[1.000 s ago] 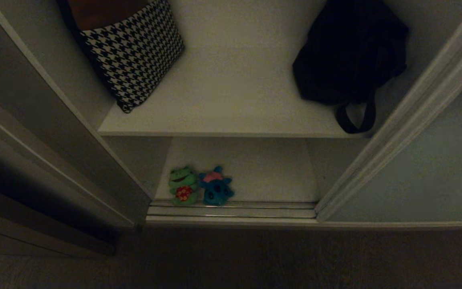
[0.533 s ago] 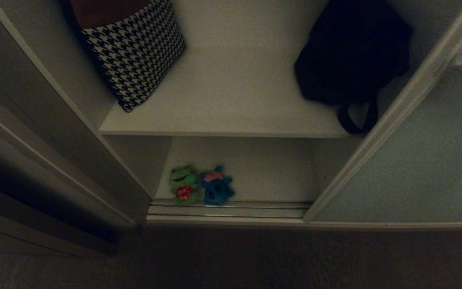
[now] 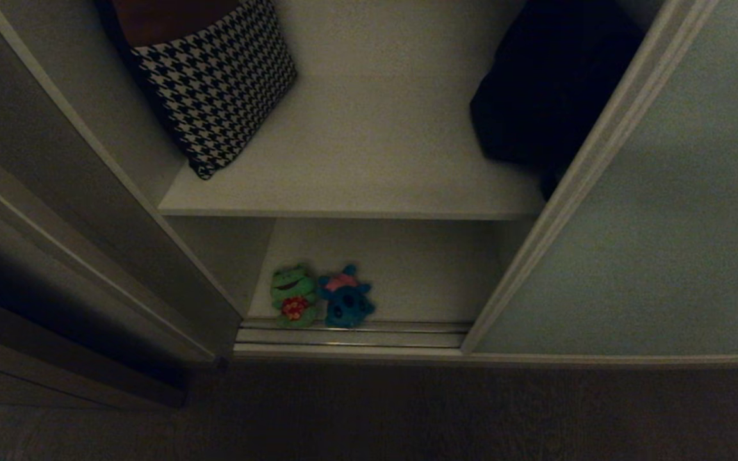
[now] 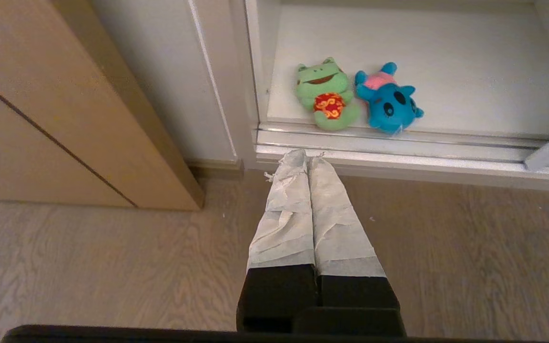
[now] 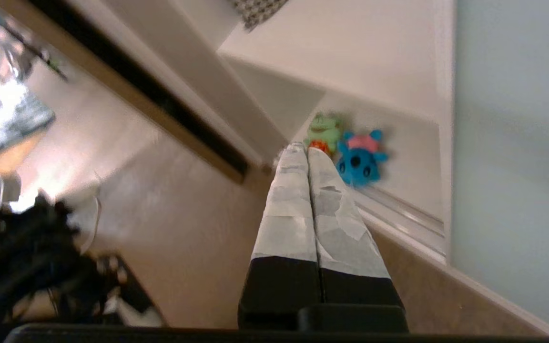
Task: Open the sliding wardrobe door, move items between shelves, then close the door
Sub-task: Close the door
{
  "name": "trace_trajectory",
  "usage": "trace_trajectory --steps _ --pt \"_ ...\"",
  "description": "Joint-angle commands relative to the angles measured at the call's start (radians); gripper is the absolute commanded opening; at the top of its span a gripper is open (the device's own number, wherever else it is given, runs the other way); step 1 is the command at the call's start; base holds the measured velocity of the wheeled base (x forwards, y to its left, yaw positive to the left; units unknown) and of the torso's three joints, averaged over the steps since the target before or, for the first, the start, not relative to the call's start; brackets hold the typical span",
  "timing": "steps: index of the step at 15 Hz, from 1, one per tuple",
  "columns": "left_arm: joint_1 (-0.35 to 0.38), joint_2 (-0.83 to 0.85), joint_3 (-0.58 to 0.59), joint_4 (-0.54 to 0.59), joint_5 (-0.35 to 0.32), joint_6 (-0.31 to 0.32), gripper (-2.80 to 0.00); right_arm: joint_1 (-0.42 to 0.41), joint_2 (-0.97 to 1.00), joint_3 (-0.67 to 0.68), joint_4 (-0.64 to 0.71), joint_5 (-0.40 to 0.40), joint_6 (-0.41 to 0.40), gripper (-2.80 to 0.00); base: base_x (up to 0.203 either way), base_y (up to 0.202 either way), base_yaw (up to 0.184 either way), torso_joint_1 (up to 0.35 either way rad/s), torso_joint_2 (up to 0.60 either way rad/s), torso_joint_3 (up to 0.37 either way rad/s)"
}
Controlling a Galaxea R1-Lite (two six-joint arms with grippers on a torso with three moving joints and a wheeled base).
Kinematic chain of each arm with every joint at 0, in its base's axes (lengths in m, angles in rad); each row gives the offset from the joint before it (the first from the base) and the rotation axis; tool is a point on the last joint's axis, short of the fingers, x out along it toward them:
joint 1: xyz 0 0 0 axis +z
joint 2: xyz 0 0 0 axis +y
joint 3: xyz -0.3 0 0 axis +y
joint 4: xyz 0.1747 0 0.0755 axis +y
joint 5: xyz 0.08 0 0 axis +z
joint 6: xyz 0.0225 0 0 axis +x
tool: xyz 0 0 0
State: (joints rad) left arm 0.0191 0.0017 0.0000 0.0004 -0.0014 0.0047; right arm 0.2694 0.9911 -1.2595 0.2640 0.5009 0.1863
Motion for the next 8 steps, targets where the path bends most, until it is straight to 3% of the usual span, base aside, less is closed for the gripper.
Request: trace_trajectory --steps 1,3,5,8 --pt "-0.001 0.001 0.000 0.000 0.000 0.000 -2.80 0.004 -0.071 0.030 0.015 -0.005 -0.021 -2.80 0.000 0.000 0.000 0.000 0.00 0.000" --pt "0.000 0.001 0.000 0.000 0.000 0.000 -2.80 0.005 -0.081 0.078 0.012 -0.030 -0.118 -2.80 0.000 0.000 0.000 0.000 0.00 0.000" --pt "0.001 0.001 0.000 0.000 0.000 0.000 -2.80 0.031 -0.072 0.099 -0.006 -0.113 -0.210 -2.80 0.000 0.000 0.000 0.000 0.00 0.000" --pt "0.001 0.001 0.000 0.000 0.000 0.000 -2.80 0.078 -0.009 0.100 -0.161 -0.235 -0.276 -2.80 0.000 0.000 0.000 0.000 0.00 0.000"
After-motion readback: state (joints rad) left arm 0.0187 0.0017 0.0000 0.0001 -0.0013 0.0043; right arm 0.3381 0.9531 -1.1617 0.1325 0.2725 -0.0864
